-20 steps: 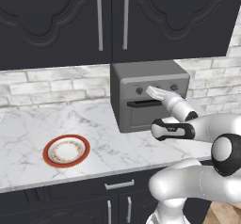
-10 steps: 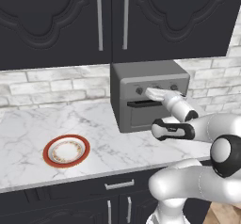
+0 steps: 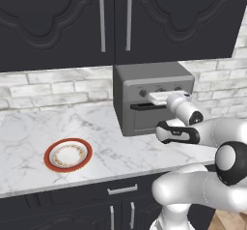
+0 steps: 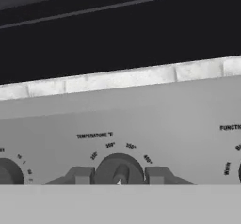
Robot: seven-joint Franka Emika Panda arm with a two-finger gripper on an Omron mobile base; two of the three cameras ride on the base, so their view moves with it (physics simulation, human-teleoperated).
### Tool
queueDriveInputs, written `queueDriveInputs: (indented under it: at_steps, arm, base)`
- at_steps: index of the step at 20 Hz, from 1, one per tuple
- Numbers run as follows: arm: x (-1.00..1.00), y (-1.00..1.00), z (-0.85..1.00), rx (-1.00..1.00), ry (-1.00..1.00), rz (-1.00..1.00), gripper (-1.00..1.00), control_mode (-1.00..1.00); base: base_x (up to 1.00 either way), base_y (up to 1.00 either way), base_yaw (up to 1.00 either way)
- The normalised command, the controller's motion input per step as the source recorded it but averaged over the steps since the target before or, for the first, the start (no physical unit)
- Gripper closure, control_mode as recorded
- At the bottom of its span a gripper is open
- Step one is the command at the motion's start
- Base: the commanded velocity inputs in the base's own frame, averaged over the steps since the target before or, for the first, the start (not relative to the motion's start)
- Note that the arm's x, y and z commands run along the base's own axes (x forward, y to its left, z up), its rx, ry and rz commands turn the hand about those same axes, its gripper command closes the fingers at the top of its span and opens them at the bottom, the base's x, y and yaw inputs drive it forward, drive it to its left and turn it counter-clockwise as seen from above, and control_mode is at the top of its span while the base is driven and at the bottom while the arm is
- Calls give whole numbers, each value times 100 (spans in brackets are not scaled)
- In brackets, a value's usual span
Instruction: Pull the toaster oven rack outwards. Pick up the baguette from the plate and place it on the toaster oven rack. Close the toaster oven door fully and set the temperature to the lowest setting.
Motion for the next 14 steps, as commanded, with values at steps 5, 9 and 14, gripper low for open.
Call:
queueDriveInputs:
  at_steps: [5, 9, 14]
  arm:
    - [4, 0, 0, -18, 0, 0, 100, -100]
    - [2, 0, 0, -19, 0, 0, 100, -100]
    - [0, 0, 0, -17, 0, 0, 100, -100]
  base:
    - [0, 0, 0]
    - [0, 0, 0]
    - [0, 0, 0]
